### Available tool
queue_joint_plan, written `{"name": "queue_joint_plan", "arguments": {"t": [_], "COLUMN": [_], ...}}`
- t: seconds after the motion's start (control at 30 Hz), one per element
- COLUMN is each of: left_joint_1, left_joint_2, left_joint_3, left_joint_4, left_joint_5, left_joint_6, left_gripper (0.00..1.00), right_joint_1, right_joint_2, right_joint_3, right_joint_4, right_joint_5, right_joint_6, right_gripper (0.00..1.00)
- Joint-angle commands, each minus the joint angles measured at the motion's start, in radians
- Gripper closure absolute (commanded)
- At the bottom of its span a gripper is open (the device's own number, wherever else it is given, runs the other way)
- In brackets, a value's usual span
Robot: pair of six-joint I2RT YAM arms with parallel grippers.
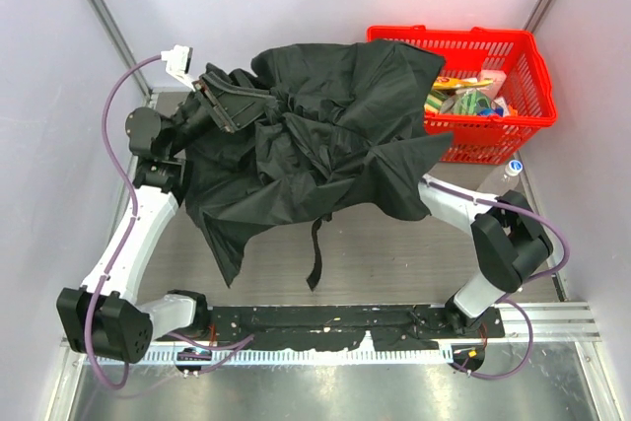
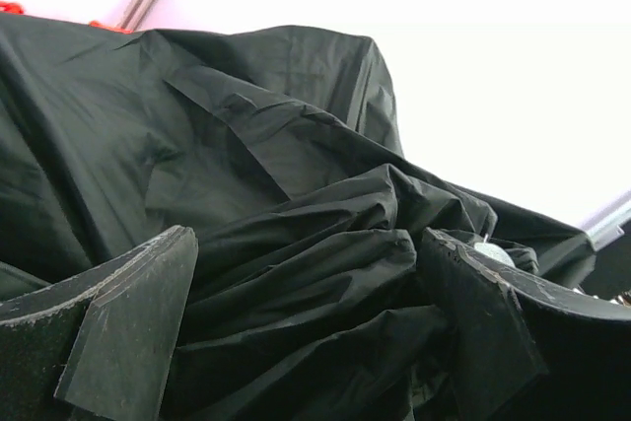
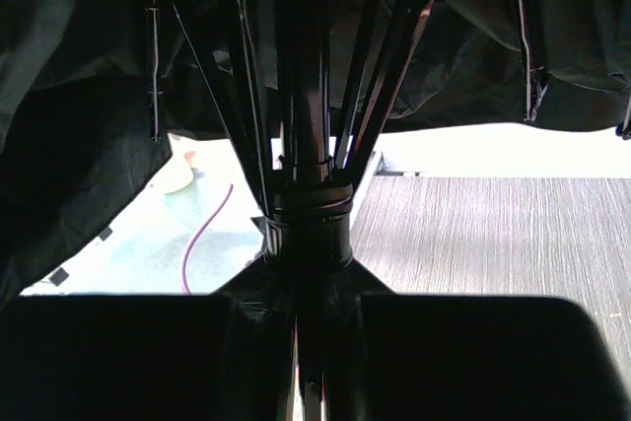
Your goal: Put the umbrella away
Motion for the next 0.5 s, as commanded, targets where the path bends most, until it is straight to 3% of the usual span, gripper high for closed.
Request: {"name": "queue_joint_plan", "arguments": {"t": [0.0, 0.1, 0.23, 0.33, 0.47], "left_joint_1": [-0.022, -0.057, -0.166, -0.194, -0.194], "left_joint_2": [-0.075, -0.092, -0.086, -0.101, -0.177], "left_joint_3": [-0.034, -0.050, -0.061, -0.071, -0.064], "left_joint_4": [0.270, 0.293, 0.263, 0.224, 0.066], "left_joint_5": [0.074, 0.058, 0.035, 0.032, -0.008], "left_joint_6": [-0.070, -0.075, -0.034, 0.003, 0.133], "left_gripper": [0.00, 0.04, 0.40, 0.58, 0.57], "right_joint_1": [0.002, 0.002, 0.002, -0.001, -0.017], "right_joint_2": [-0.019, -0.016, -0.009, -0.016, -0.027], "right_joint_3": [0.043, 0.049, 0.069, 0.079, 0.072], "right_joint_4": [0.063, 0.048, -0.039, -0.099, -0.165], "right_joint_5": [0.057, 0.075, 0.139, 0.221, 0.264], "right_joint_6": [-0.014, -0.012, -0.029, -0.046, -0.052], "right_gripper": [0.99, 0.99, 0.99, 0.99, 0.99]}}
